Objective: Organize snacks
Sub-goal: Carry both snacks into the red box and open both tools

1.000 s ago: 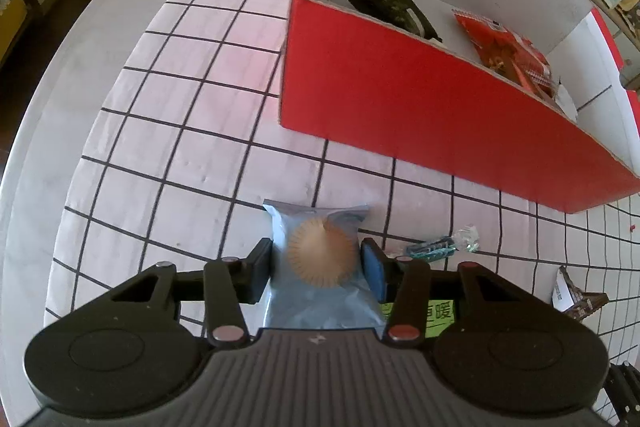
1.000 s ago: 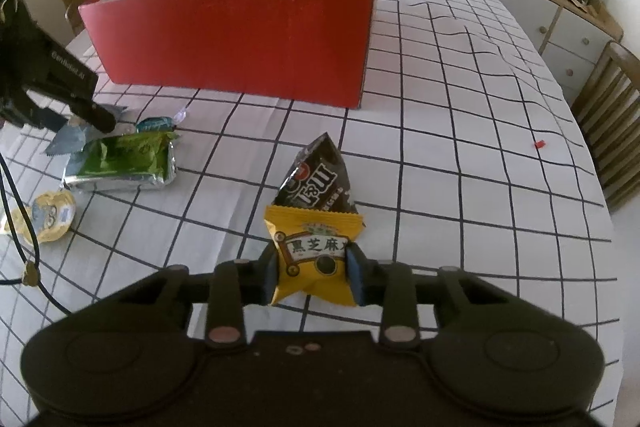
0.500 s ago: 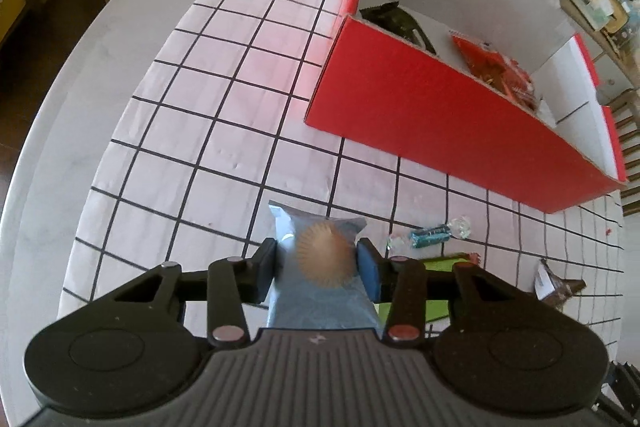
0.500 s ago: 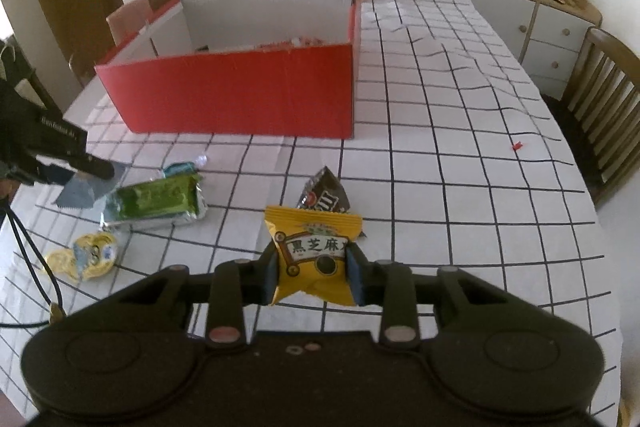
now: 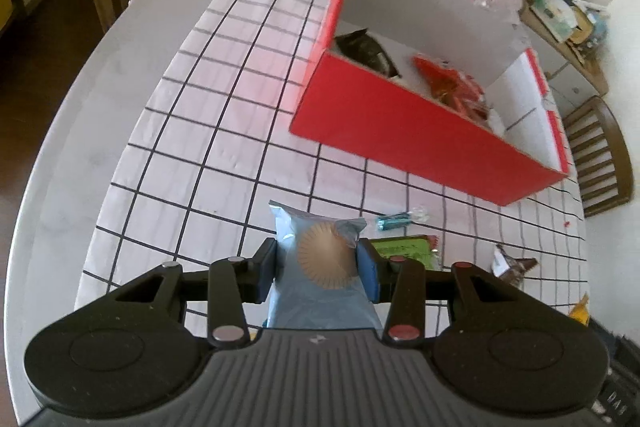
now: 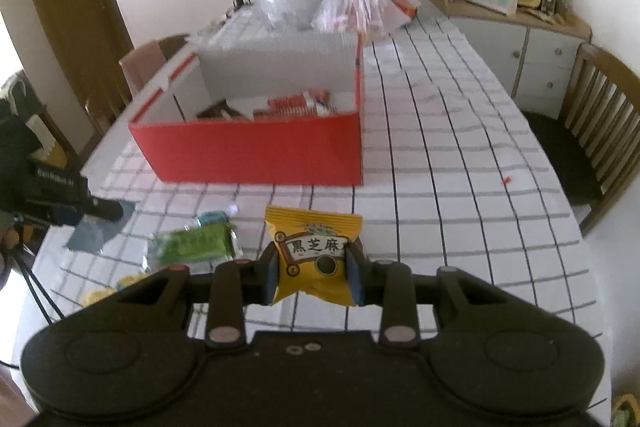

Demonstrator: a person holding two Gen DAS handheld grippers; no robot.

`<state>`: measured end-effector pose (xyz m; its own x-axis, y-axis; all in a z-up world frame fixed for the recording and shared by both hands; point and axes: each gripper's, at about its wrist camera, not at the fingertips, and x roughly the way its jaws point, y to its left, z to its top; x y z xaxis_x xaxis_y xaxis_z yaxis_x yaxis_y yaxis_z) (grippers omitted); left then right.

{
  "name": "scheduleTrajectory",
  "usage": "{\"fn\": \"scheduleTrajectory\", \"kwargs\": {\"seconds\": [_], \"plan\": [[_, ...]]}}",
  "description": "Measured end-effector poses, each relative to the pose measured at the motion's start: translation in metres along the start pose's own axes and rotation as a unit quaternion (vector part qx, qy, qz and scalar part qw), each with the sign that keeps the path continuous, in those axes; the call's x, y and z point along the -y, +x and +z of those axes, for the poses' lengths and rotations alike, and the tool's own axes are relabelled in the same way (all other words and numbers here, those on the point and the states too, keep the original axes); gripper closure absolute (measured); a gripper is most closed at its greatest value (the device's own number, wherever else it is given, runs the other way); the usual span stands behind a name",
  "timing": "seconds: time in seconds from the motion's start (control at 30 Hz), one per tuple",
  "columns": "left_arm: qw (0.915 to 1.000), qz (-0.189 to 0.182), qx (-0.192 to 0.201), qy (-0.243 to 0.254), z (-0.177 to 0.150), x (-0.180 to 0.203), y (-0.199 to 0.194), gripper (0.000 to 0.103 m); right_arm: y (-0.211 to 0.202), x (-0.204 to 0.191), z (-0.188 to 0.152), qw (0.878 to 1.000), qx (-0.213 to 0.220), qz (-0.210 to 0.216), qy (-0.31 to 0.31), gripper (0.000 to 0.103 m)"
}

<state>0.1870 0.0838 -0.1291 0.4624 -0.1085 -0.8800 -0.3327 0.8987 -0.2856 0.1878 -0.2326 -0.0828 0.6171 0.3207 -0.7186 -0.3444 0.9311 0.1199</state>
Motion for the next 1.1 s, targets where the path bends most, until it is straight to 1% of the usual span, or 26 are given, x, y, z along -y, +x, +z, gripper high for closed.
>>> {"fn": "scheduleTrajectory", "kwargs": {"seconds": [0.27, 0.53, 0.8, 0.97, 1.1], "plan": [[0.999, -0.03, 0.03, 0.015, 0.004, 0.012, -0.033, 0.061, -0.016, -0.01, 0.035, 0.999, 0.04, 0.011, -0.019, 0.071], [0.9958, -0.044, 0.068, 0.044, 0.024, 0.038, -0.057, 0.061, -0.008, -0.015, 0.073, 0.997, 0.064, 0.014, -0.039, 0.071], [0.9925, -0.048, 0.094, 0.063, 0.055, 0.064, -0.062, 0.061, 0.015, -0.015, 0.108, 0.996, 0.073, 0.011, -0.05, 0.071], [0.9903, -0.046, 0.107, 0.076, 0.078, 0.079, -0.058, 0.061, 0.038, -0.014, 0.13, 0.996, 0.068, 0.008, -0.054, 0.071], [0.9899, -0.039, 0.109, 0.082, 0.094, 0.089, -0.048, 0.061, 0.058, -0.014, 0.143, 0.996, 0.06, 0.006, -0.058, 0.071]]}}
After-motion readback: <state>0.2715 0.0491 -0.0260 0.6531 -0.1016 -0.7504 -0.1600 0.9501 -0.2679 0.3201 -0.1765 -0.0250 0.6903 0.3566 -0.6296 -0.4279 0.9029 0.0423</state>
